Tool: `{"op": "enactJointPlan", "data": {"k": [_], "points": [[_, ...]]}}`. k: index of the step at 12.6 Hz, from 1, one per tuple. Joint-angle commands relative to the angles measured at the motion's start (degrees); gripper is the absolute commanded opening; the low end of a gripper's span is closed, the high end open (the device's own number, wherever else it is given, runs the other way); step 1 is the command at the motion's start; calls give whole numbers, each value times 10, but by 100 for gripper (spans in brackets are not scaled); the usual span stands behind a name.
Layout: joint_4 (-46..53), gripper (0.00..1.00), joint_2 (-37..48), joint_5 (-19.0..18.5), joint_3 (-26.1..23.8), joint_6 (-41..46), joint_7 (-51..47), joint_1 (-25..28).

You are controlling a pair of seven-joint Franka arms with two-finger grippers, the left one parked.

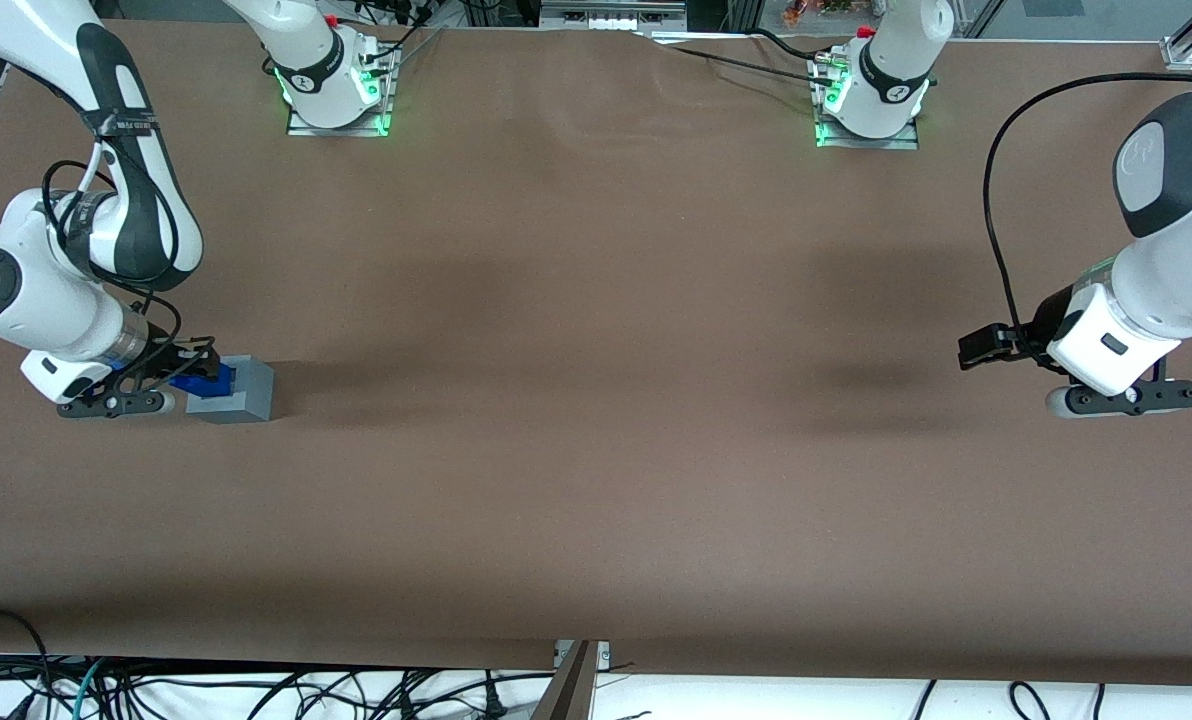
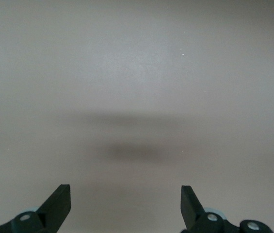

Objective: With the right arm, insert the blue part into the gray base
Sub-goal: 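Lower the blue block into the gray base's square hole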

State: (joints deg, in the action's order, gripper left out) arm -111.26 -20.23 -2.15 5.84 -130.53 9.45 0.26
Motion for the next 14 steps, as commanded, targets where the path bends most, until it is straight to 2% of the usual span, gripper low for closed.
{"op": "enactJointPlan", "data": {"k": [1,14], "points": [[10,43,-5,-3,-4,-1,8,-3],[10,43,-17,0,-7,-8,5,-1]]}}
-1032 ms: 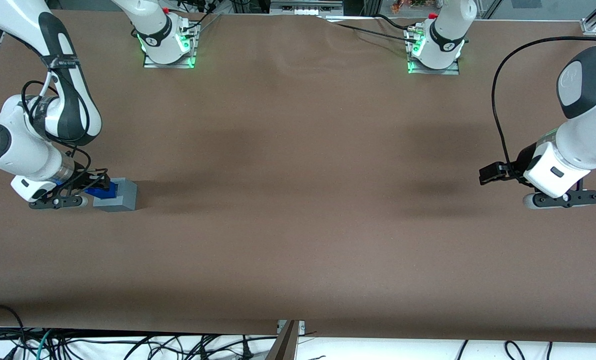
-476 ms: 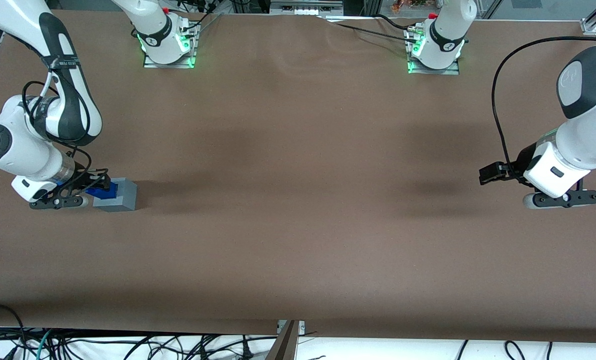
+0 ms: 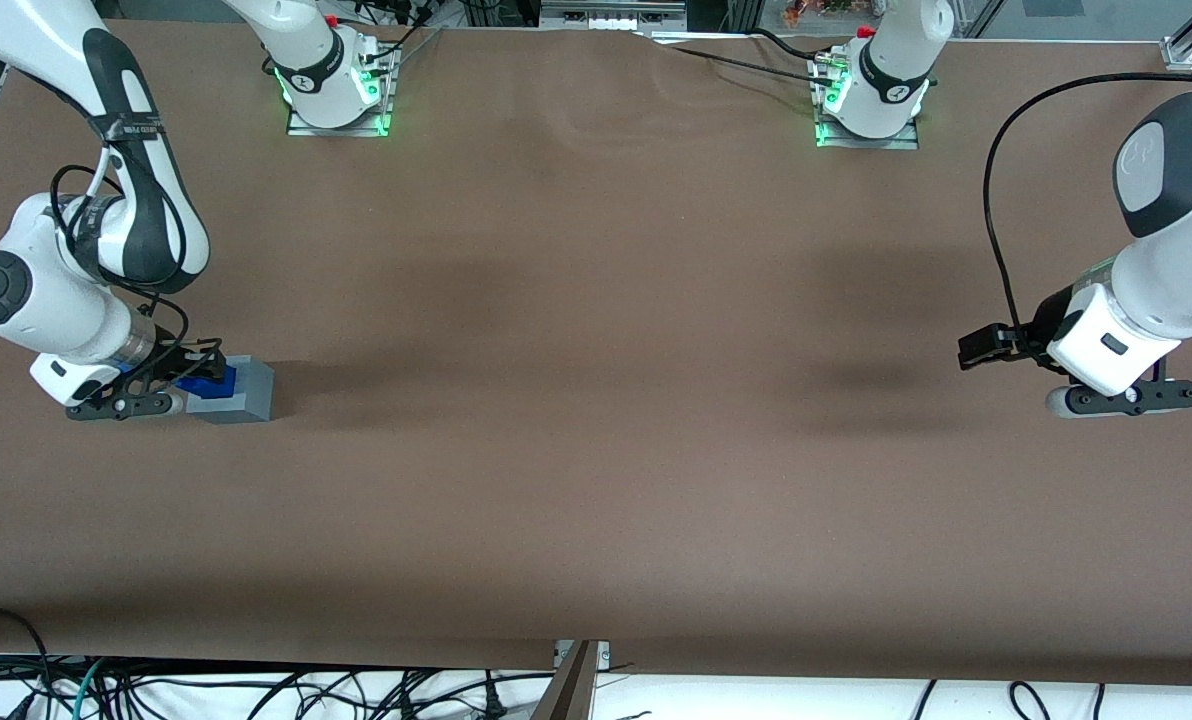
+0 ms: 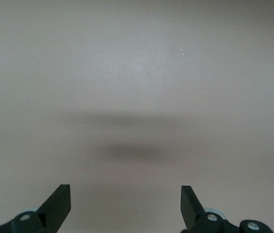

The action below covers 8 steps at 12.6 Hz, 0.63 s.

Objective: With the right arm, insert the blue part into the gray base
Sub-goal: 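Lower the blue block into the gray base's square hole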

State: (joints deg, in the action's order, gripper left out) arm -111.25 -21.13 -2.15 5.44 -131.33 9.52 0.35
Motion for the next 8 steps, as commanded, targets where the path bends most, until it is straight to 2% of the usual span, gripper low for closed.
{"op": "enactJointPlan", "data": {"k": [1,3,5,6,8], "points": [[9,43,-8,0,-3,-4,7,-3],[9,47,-8,0,-3,-5,7,-4],[10,86,-12,0,-3,-6,5,-4],[10,98,-12,1,-3,-6,2,-4],[12,99,-11,0,-3,-6,3,-4]]}}
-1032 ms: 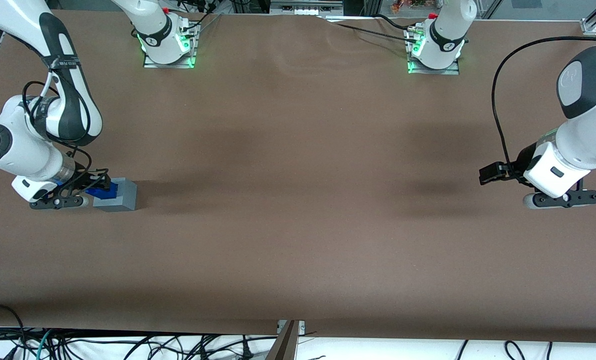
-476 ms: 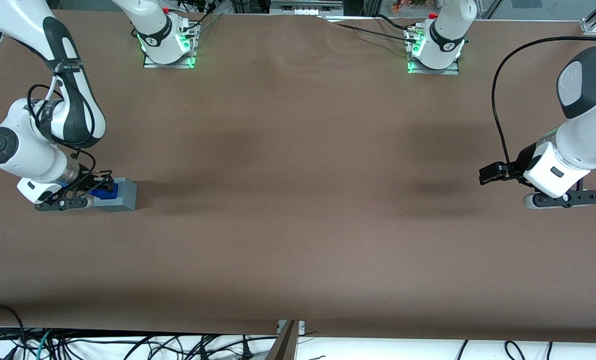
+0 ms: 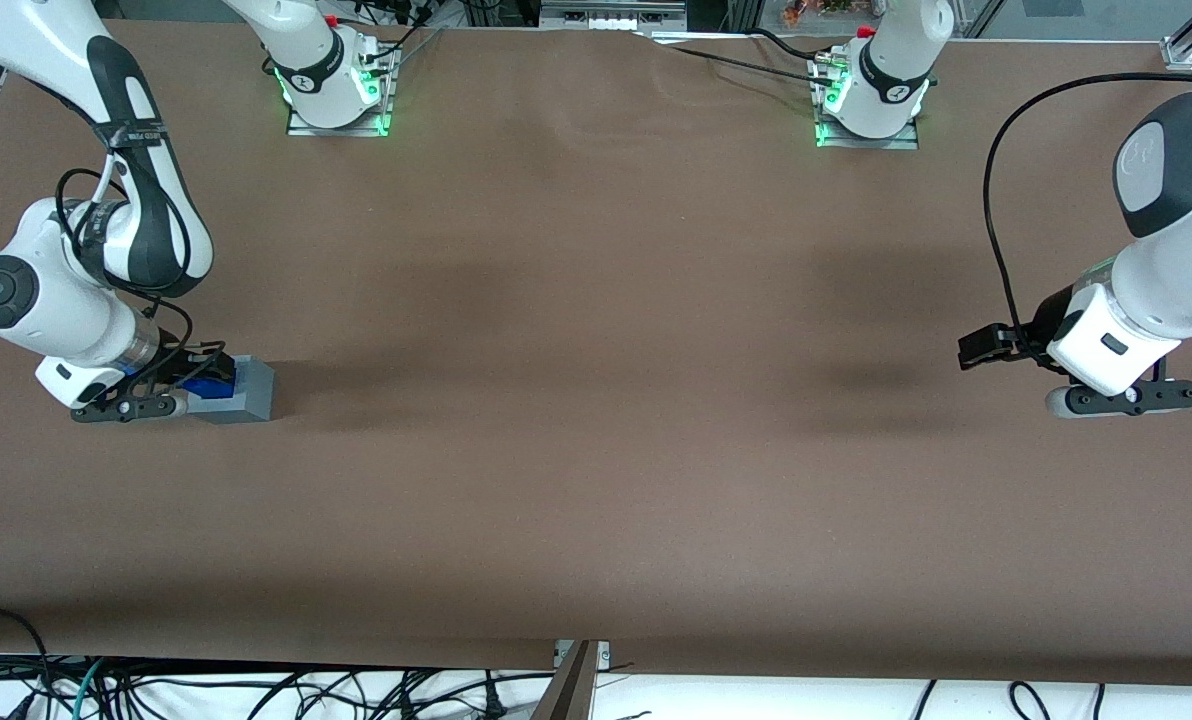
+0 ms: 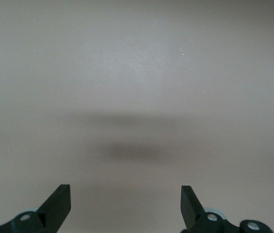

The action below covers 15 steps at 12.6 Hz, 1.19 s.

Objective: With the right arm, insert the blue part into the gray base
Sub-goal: 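Lower the blue block into the gray base's square hole, then open the right gripper and withdraw it from the block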

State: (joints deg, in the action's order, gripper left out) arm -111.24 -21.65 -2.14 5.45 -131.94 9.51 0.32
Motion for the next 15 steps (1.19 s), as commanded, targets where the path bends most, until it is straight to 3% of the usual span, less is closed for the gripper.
{"op": "enactJointPlan", "data": {"k": [1,6,11,15], "points": [[17,99,-6,1,-3,1,3,-2],[37,99,55,0,-25,50,2,-1],[176,99,110,0,-58,310,-37,1],[212,99,179,2,-63,408,-27,1]]}}
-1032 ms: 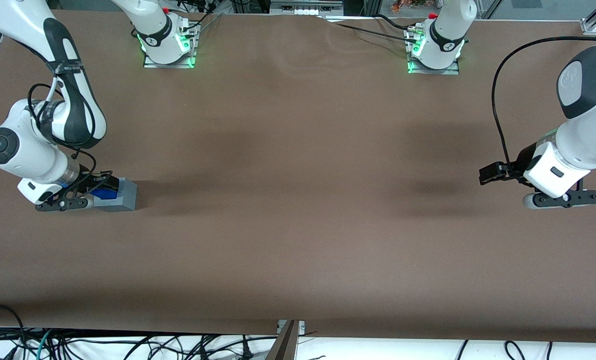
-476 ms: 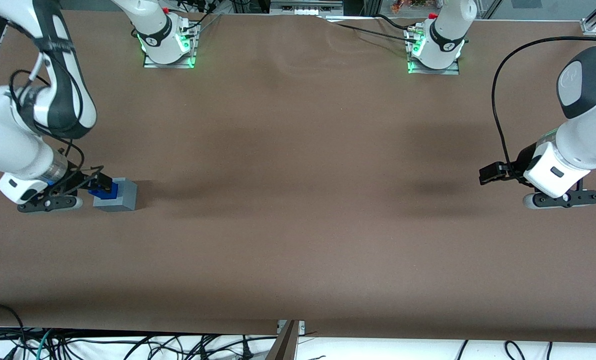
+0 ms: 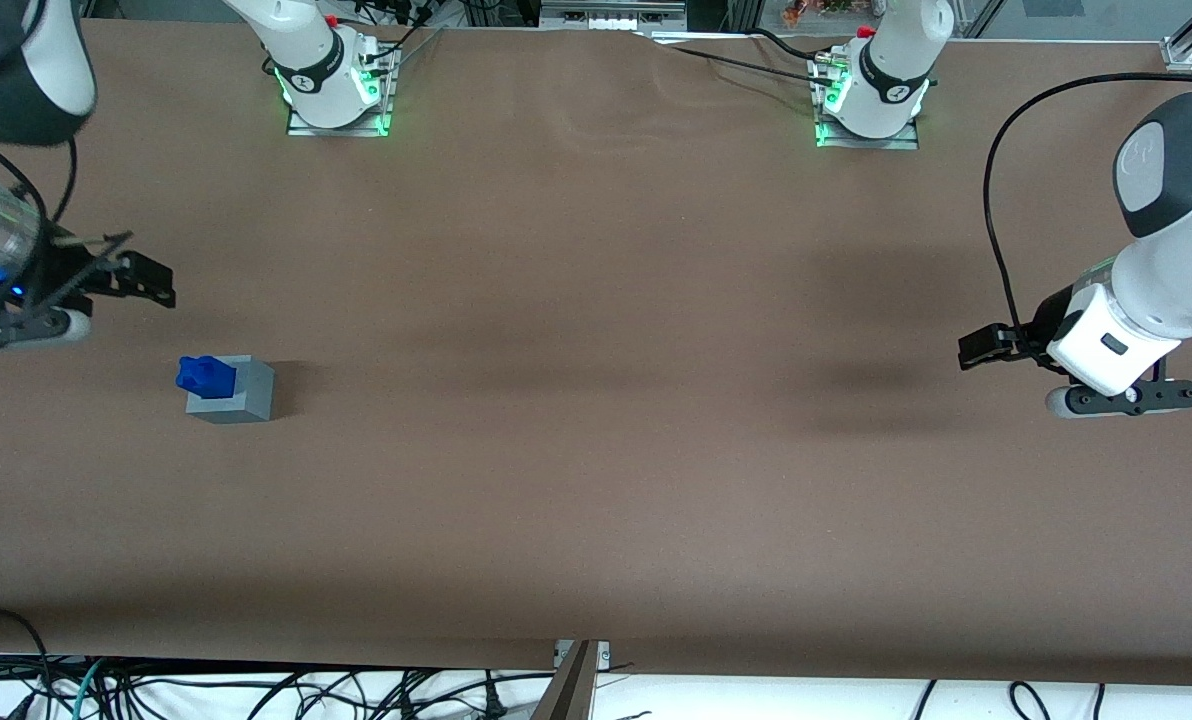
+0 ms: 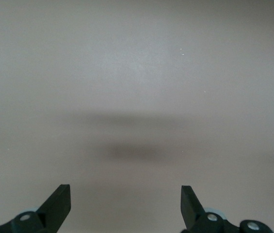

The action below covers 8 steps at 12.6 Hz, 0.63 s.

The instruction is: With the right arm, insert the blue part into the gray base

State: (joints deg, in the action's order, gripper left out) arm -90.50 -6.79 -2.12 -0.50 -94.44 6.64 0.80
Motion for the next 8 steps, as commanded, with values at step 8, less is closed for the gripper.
{"op": "enactJointPlan", "data": {"k": [8], "points": [[20,99,29,33,2,66,22,-5]]}}
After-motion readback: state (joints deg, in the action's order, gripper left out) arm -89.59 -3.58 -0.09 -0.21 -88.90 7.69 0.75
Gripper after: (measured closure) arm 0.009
